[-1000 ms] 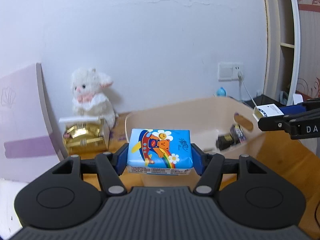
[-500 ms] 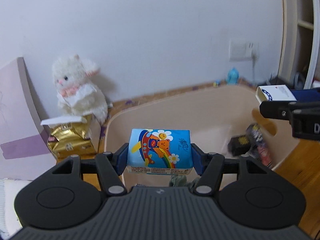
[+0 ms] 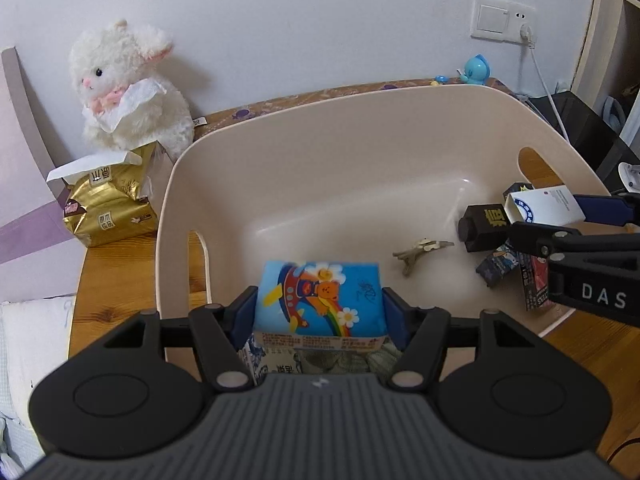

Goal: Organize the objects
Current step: 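Lift both items over the basket and open both tools to drop them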

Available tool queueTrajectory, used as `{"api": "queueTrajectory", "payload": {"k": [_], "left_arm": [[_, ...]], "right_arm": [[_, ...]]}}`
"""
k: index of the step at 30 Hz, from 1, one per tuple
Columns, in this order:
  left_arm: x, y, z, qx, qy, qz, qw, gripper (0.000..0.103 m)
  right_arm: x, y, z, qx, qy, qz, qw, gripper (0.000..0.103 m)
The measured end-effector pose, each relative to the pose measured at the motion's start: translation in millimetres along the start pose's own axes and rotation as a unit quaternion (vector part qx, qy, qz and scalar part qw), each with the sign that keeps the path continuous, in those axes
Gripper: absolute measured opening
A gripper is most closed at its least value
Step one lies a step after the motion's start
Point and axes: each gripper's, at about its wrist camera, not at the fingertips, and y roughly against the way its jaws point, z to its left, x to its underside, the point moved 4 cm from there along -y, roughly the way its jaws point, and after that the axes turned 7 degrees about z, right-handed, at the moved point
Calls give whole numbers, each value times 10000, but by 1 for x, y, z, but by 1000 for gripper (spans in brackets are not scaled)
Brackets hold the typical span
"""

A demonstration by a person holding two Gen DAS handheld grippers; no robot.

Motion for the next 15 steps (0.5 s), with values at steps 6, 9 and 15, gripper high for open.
{"api": "queueTrajectory", "payload": {"k": [6,9,15], "left_arm": [[-4,22,5,-149,9,-386,9991,87],[-2,33,9,-178,102,-517,9985,88],[11,55,13,-91,211,-740,9970,88]], "right_arm": [[1,9,-8,-74,-110,-76,9999,74],[2,18,-9,-91,-92,-124,9998,77],[10,41,-15,-111,-28,-145,9998,80]]}}
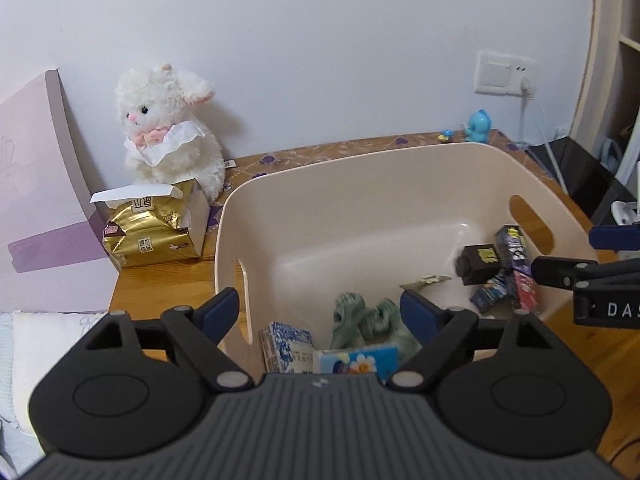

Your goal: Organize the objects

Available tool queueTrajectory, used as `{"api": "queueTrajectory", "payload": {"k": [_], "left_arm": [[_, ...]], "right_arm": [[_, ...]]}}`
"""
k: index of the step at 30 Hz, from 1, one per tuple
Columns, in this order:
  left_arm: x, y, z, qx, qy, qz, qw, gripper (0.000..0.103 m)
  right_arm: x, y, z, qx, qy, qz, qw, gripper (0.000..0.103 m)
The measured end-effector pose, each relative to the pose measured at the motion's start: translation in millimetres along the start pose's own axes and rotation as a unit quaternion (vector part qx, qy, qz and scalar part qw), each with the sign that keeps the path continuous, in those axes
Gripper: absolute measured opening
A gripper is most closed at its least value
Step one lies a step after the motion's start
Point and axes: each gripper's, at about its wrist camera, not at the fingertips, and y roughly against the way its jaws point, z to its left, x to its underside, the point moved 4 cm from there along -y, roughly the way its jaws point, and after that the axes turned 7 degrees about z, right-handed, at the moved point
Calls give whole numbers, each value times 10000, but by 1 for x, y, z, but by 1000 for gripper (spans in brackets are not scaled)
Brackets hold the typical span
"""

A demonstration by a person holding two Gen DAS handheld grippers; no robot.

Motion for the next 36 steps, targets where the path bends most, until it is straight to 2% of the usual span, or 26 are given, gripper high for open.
{"api": "queueTrajectory", "payload": {"k": [5,8,11,19,26,31,36], "left_arm": [[17,23,0,-24,-46,-181,9998,88],[31,36,-3,-65,-191,-266,9994,88],[45,47,-3,-77,-204,-351,9991,88],[86,78,0,117,232,-424,9988,88],[117,89,0,285,411,-292,9983,88],[137,96,1,163,478,-283,9983,88],[141,105,-2,156,414,-364,9984,88]], "right_arm": [[13,17,-2,14,92,-28,10000,81],[24,26,-1,-107,116,-98,9998,90],[35,35,-1,-118,147,-148,9997,90],[66,60,11,-220,329,-255,9989,90],[91,76,19,-274,430,-295,9983,90],[111,82,25,-302,559,-215,9977,90],[125,83,30,-241,624,-131,9977,90]]}}
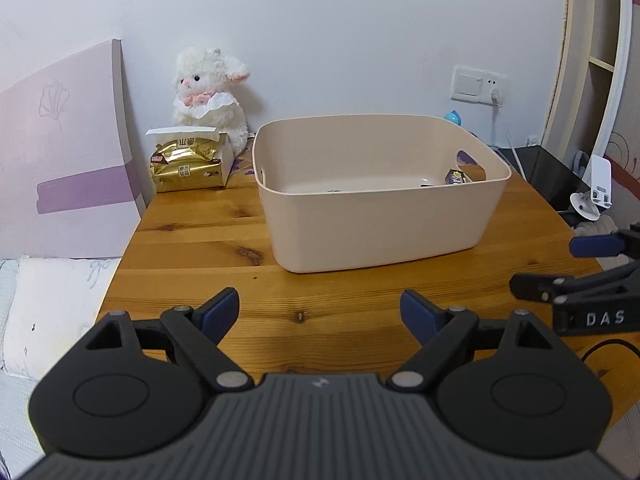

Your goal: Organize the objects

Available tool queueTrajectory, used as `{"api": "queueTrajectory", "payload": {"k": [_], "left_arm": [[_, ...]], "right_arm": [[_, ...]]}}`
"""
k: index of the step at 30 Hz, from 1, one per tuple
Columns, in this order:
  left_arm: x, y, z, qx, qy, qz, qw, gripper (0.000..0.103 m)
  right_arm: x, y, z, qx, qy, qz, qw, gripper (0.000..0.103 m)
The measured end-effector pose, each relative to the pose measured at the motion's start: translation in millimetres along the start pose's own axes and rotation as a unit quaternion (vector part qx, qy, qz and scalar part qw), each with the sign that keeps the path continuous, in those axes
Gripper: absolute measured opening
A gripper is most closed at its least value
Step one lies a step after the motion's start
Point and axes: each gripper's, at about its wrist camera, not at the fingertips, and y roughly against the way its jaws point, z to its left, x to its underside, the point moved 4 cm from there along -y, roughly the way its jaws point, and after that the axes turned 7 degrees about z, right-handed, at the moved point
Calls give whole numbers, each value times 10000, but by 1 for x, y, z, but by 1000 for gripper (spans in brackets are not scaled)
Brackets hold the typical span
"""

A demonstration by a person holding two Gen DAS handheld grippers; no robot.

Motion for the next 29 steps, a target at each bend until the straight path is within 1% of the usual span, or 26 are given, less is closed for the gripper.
{"api": "queueTrajectory", "payload": {"k": [5,12,17,27,29], "left_arm": [[1,7,-3,80,30,-40,10000,88],[2,10,-3,61,53,18,10000,88],[4,8,-2,77,73,101,9999,88],[4,7,-3,90,39,131,9999,88],[4,8,-5,108,30,88,9999,88]], "right_arm": [[4,8,3,45,-6,-75,10000,90],[3,13,-1,89,-72,-124,9999,90],[5,14,-5,100,-138,-103,9998,90],[6,14,-12,160,-247,-106,9995,90],[7,14,-12,161,-241,-94,9995,90]]}}
